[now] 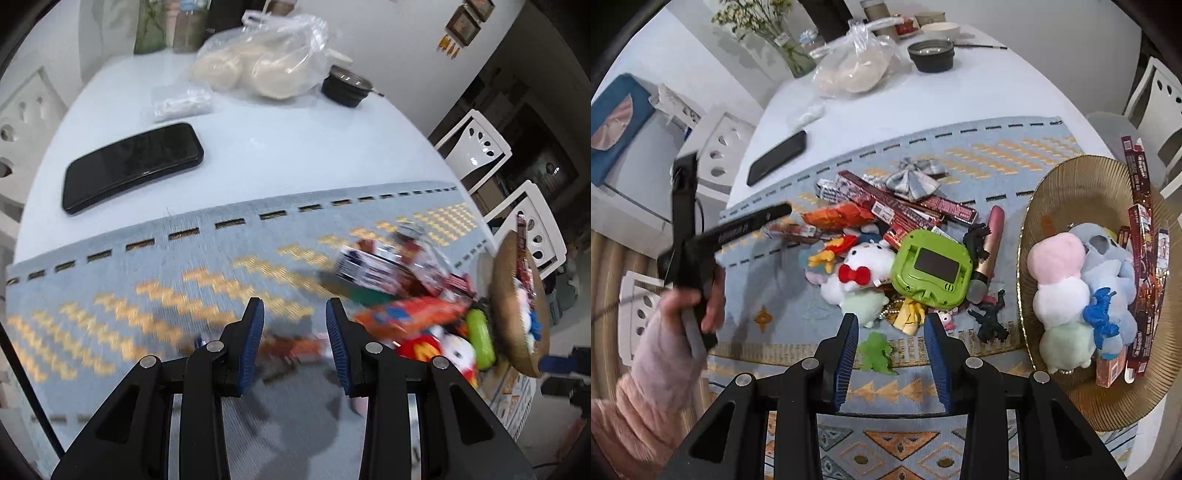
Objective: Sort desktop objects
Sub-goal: 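Move the left gripper to the brown snack bar and grasp it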
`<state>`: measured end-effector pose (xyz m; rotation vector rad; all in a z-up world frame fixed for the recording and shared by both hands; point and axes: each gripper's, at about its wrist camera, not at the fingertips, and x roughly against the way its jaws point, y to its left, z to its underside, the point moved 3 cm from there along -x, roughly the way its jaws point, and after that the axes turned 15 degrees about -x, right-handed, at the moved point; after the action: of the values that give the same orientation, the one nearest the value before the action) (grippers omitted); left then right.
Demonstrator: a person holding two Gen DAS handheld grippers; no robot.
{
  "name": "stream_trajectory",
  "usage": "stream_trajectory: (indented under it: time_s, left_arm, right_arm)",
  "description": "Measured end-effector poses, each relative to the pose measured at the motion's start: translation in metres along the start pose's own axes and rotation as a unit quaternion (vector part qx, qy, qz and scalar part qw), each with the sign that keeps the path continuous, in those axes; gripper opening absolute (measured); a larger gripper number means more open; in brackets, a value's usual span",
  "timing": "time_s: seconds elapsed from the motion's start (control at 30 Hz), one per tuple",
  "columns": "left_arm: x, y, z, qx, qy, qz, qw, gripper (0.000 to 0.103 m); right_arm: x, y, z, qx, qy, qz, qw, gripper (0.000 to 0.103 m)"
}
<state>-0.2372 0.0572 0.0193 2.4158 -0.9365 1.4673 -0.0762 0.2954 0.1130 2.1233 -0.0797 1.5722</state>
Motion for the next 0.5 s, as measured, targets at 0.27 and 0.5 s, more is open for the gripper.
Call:
stream_trajectory:
  time_s: [0.27,0.5]
  left_arm:
    - [-0.016,0.007,0.019,0.006,0.069,0.088,0.9937,0.032]
    - [0.004,-0.007,0.059,0.017,0.102,0.129,0.9862,0.032]
  right_arm:
    - [-0.022,0.007,-0.004,0.008,0.016,0.006,1.0,0.036]
    - [-0.042,0.02,0.005,0.032,0.038,0.0,0.999,0.036]
